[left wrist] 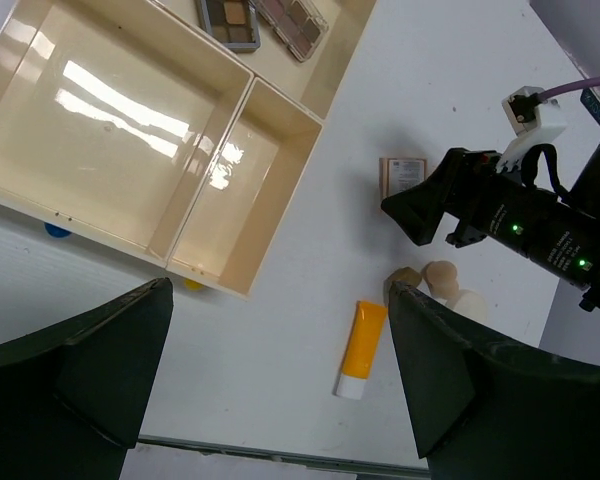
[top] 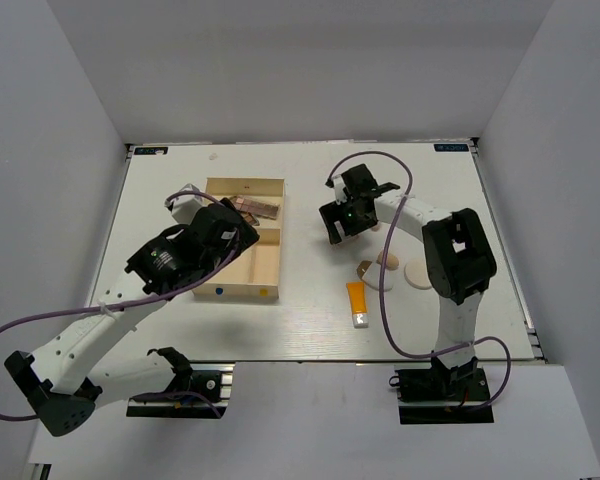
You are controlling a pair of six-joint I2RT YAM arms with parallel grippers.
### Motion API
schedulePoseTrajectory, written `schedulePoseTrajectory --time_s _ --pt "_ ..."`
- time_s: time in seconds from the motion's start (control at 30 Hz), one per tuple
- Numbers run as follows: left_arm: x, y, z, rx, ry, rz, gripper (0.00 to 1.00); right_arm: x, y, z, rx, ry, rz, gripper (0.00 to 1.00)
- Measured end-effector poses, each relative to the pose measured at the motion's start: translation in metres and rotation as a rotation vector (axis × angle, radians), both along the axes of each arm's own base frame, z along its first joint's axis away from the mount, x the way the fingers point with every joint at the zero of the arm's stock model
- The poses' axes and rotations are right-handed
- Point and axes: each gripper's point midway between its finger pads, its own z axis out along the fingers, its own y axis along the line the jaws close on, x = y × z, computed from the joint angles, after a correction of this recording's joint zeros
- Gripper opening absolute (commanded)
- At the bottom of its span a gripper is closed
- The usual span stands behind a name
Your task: Organize the makeup
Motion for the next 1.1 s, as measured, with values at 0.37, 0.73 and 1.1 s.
schedulePoseTrajectory --time_s 0.37,0.73,1.1 --pt "-0.005 0.004 -0.01 0.003 0.02 0.014 0.98 0.009 0.009 -0.005 -0.073 -0.046 -0.018 0.89" --pt "-0.005 0.005 -0.014 0.002 0.027 0.019 0.98 0.012 0.001 -0.005 -0.116 -0.092 -0.023 0.89" --pt "-0.004 0.003 -0.016 0.006 0.032 0.018 0.98 0.013 0.003 0.002 -0.141 -0.159 0.045 0.89"
